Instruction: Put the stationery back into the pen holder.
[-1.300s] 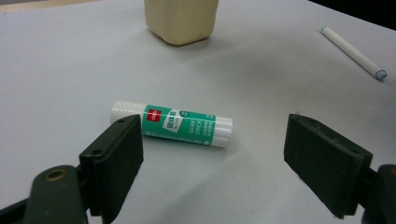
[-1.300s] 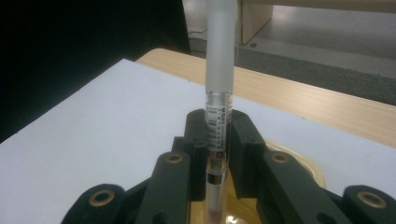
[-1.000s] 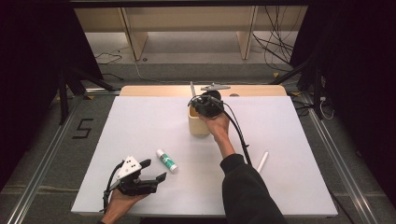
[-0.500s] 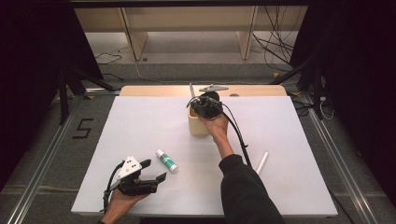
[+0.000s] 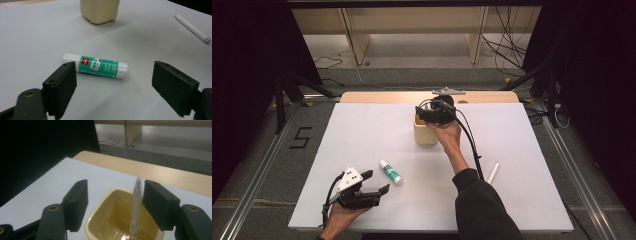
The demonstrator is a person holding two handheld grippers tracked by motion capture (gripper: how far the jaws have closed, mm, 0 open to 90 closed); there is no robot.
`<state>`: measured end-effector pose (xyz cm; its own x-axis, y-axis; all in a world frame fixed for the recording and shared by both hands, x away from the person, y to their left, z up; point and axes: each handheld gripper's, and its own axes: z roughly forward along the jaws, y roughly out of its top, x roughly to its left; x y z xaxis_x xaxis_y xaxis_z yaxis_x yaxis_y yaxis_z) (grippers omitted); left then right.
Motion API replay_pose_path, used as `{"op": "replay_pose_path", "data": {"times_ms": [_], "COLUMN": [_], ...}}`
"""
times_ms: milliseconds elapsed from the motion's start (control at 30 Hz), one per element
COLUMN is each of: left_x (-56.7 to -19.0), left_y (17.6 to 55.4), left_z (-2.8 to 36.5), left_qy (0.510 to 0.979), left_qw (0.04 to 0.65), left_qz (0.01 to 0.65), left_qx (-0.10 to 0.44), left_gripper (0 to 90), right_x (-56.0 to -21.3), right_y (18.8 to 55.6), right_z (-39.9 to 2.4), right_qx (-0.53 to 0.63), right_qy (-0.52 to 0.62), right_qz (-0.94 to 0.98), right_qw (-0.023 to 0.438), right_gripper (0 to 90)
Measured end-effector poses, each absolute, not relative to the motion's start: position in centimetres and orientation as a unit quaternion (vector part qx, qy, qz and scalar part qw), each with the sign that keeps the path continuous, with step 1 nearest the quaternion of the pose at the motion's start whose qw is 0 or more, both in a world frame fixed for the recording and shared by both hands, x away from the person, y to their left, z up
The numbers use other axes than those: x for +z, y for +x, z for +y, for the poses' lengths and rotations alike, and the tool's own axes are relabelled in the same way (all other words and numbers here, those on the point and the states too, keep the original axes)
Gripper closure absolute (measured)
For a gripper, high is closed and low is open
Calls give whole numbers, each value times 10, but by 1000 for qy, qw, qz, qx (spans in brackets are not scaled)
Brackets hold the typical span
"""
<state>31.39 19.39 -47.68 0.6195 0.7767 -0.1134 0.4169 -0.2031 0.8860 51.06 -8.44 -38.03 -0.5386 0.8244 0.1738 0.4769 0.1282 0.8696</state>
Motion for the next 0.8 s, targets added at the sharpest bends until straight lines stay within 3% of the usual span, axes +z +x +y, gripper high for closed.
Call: {"op": "replay_pose_path", "data": {"times_ms": [333,800], "left_x": [-477,-476], "left_y": [315,316], "left_z": [197,201], "left_qy": [750,741], "left_qw": [491,490], "left_qz": [402,413], "left_qx": [188,198], "left_gripper": [196,195], "right_x": [-373,-390], "right_y": [475,440], "right_z": [-87,-71], "right_qx": [487,468], "right_qy": [415,370], "right_qz": [744,787], "right_qw": [192,153], "right_gripper": [335,291]}}
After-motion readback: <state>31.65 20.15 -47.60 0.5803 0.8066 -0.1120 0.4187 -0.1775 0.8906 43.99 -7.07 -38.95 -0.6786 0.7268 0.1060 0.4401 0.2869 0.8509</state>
